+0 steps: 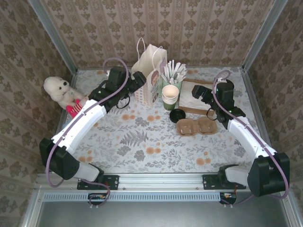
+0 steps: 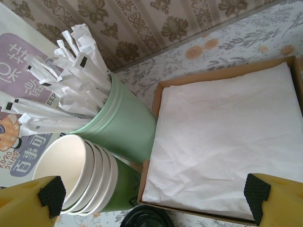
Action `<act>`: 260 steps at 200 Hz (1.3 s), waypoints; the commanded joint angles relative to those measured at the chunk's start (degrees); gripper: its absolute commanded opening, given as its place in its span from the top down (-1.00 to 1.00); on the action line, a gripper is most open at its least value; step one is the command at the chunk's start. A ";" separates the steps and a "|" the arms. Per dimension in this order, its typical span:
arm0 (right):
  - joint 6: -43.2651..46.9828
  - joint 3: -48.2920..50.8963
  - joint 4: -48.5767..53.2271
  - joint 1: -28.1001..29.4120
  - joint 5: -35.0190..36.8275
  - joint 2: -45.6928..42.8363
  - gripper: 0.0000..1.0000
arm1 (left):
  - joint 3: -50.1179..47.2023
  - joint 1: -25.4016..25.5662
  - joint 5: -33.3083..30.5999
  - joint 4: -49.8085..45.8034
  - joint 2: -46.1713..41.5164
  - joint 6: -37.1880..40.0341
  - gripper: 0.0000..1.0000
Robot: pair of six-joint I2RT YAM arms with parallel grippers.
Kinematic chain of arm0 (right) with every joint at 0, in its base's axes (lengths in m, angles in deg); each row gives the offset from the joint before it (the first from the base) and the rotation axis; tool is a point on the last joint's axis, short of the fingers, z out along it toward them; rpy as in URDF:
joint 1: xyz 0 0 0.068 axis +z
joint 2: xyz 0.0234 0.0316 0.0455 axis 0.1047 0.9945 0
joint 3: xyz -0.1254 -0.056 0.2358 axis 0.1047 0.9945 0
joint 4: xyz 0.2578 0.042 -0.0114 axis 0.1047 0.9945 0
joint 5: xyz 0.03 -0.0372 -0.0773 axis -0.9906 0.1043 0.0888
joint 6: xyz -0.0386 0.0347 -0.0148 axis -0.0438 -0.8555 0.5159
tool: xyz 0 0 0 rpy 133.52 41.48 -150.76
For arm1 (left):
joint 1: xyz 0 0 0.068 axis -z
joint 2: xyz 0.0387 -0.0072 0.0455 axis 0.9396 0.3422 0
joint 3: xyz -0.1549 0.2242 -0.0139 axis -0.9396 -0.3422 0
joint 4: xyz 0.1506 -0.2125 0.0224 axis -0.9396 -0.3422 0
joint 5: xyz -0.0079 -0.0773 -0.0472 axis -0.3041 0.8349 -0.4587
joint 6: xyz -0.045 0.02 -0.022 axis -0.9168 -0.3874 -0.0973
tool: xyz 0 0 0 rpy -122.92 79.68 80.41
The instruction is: Pack the takeout coffee
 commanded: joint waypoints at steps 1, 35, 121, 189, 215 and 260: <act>-1.10 1.04 -4.06 0.25 -1.37 -0.02 -1.00 | 5.51 -0.06 -2.25 -4.75 3.80 -4.87 -0.98; -1.98 6.24 -12.65 0.51 -1.63 -3.36 -1.00 | 11.75 0.42 -2.63 -10.23 8.11 -9.49 -0.97; 1.87 7.83 -6.86 0.51 -4.35 -4.50 -1.00 | 23.06 1.30 -4.03 -16.55 18.15 -13.58 -0.84; 4.85 2.83 14.95 0.51 -6.94 -0.22 -1.00 | 17.57 1.79 -3.81 -7.80 14.34 -5.71 -0.96; 3.13 2.78 21.39 0.67 -6.80 0.13 -1.00 | 16.73 1.62 -4.63 -6.83 14.15 -3.82 -0.94; -0.04 6.28 24.55 0.64 -4.96 -3.81 -1.00 | 22.87 1.08 -8.53 -13.53 18.76 -3.83 -0.72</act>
